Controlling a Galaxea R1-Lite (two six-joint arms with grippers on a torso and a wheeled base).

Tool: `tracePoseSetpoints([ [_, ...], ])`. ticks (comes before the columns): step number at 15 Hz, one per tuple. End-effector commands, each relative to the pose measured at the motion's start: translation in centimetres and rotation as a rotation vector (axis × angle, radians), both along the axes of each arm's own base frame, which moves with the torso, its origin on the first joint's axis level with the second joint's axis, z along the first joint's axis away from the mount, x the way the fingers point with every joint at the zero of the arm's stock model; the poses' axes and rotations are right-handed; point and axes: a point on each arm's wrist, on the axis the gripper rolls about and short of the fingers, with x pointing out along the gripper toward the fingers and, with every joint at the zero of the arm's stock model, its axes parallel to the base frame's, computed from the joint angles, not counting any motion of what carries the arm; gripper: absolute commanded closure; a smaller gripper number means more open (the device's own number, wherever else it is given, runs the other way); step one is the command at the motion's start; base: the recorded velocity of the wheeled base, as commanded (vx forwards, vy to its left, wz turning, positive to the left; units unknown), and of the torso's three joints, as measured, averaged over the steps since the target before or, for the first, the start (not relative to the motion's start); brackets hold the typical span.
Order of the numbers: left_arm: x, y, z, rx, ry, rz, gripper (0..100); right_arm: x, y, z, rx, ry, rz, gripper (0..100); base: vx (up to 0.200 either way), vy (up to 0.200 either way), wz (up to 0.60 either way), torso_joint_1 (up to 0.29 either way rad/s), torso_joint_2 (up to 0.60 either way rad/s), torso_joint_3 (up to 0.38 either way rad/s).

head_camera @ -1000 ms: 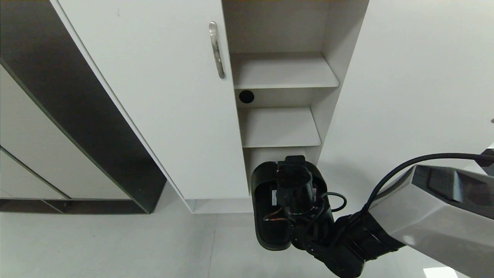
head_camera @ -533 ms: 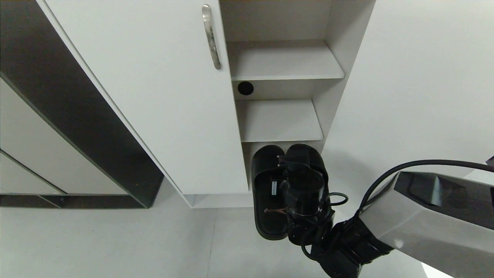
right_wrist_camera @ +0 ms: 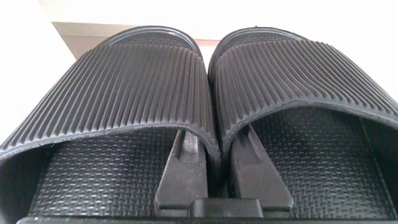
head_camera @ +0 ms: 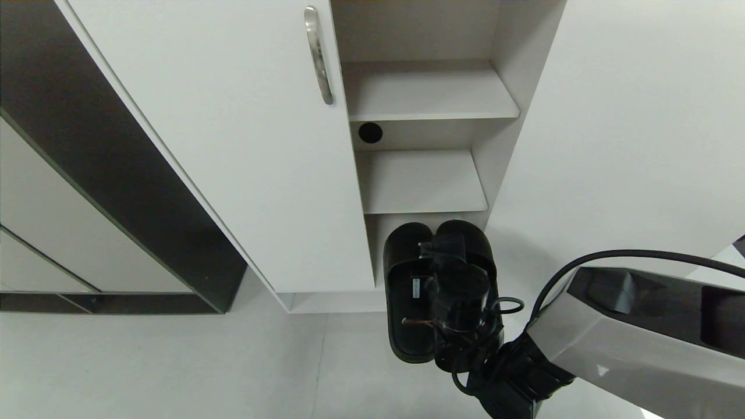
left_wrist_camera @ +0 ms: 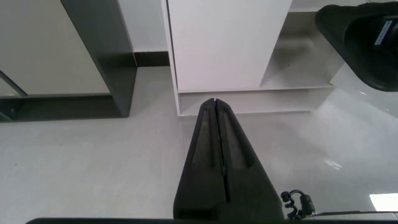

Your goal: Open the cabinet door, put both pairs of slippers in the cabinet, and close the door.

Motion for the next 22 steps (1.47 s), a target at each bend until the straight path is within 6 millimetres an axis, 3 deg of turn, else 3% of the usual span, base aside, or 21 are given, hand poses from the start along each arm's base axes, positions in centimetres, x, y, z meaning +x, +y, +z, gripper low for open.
tracePoseSetpoints([
  [1, 0.0, 0.0, 0.0, 0.001, 0.002, 0.000, 100, 0.0, 0.0, 0.1, 0.001, -0.002, 0.000, 100, 0.000, 0.000, 0.00, 0.000, 0.00, 0.000],
  [17, 0.0, 0.0, 0.0, -0.001, 0.000, 0.000, 100, 0.9, -0.5, 0.4, -0.019, -0.013, -0.008, 100, 0.188, 0.000, 0.00, 0.003, 0.00, 0.002],
  [22, 0.0, 0.0, 0.0, -0.001, 0.000, 0.000, 100, 1.8, -0.9, 0.2, -0.006, -0.016, -0.015, 100, 0.000, 0.000, 0.00, 0.000, 0.00, 0.000],
])
